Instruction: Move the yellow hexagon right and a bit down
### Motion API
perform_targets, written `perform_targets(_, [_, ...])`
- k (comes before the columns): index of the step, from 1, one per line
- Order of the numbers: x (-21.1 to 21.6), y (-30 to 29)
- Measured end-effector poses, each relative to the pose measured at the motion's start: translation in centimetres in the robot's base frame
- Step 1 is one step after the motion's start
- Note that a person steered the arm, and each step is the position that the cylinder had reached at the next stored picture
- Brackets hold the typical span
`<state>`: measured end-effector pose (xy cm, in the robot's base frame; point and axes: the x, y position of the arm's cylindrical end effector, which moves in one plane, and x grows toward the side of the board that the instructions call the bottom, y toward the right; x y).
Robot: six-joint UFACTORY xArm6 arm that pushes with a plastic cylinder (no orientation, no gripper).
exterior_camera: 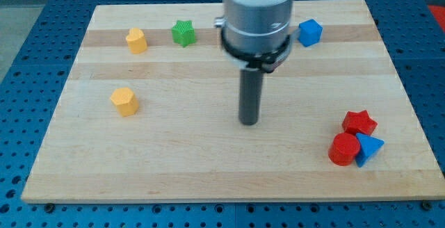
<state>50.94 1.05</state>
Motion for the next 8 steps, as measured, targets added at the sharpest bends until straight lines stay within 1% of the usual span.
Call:
perform_targets(1, [2.3,-7.4])
perform_targets(2, [1.2,-16.9])
perform_targets(3, [-3.6,-24.3])
perform_targets(4, [-5.7,-26.3])
perform_targets(5, [-5.7,-24.4])
perform_targets(6, [-5.4,-20.5])
perform_targets(8, [-4.6,-10.1])
